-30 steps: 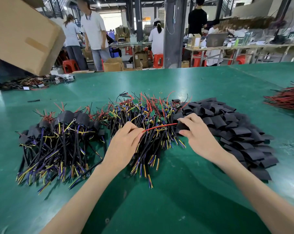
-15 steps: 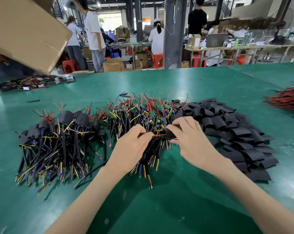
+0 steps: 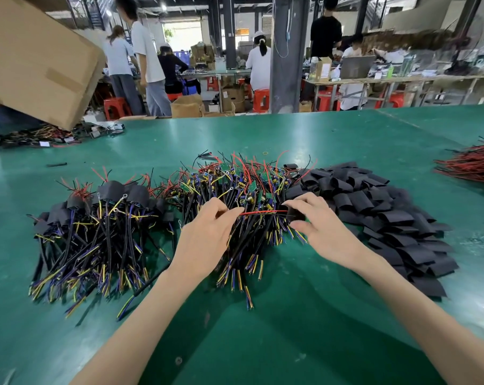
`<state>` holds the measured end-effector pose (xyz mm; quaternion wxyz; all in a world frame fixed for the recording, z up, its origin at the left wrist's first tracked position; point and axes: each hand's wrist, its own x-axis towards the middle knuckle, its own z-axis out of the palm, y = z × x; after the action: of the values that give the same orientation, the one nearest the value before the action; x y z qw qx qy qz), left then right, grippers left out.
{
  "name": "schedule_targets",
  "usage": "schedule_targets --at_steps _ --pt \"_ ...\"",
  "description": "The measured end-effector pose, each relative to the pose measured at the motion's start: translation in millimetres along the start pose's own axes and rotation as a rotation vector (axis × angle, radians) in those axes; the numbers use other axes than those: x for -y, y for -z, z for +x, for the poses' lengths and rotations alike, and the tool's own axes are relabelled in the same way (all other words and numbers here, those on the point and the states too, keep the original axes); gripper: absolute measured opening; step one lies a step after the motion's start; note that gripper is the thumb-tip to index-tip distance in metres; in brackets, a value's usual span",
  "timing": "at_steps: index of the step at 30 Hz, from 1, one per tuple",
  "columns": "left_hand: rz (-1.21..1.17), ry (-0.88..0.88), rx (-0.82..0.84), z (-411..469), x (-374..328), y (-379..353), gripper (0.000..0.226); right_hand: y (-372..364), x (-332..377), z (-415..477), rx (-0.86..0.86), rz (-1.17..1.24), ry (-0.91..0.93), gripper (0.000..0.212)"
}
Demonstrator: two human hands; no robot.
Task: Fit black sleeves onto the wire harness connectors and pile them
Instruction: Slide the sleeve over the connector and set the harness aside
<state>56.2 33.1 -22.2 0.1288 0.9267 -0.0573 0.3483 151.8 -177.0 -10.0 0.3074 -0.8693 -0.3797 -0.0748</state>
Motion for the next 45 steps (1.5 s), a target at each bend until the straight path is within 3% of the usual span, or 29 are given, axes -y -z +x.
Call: schedule_targets --at_steps 15,20,25,29,34,36,39,45 --pt "0.100 -0.008 -0.043 2.1 0.1 7.0 0.030 10.5 -0.9 -1.0 0.017 0.092 0.003 0.040" --pt "0.131 -0.099 -0.036 1.1 -1.1 3.2 0.037 5.7 3.1 -3.1 -0.003 -0.116 0.073 0.039" --pt "-0.101 -0.092 0.075 -1.7 -18.4 -8.6 0.037 -9.5 21.9 -10.4 -0.065 -0.508 0.241 0.041" --pt "-0.403 -0.061 0.151 -5.4 -24.5 -8.9 0.059 -28.5 36.7 -14.2 0.061 -0.506 0.322 0.044" --pt "-0.499 -0.025 0.189 -6.8 -23.7 -3.8 0.075 -38.6 34.8 -18.0 0.134 -0.448 0.267 0.060" --pt "-0.457 -0.031 0.200 -6.8 -25.1 -1.8 0.072 -40.7 30.4 -17.9 0.159 -0.464 0.259 0.059" --pt "-0.187 -0.081 0.105 -4.3 -20.8 1.4 0.065 -38.5 20.7 -15.7 0.164 -0.421 0.214 0.050" --pt "0.132 0.070 0.135 0.4 -1.3 2.2 0.041 -19.4 2.3 -6.3 0.085 -0.415 0.169 0.040"
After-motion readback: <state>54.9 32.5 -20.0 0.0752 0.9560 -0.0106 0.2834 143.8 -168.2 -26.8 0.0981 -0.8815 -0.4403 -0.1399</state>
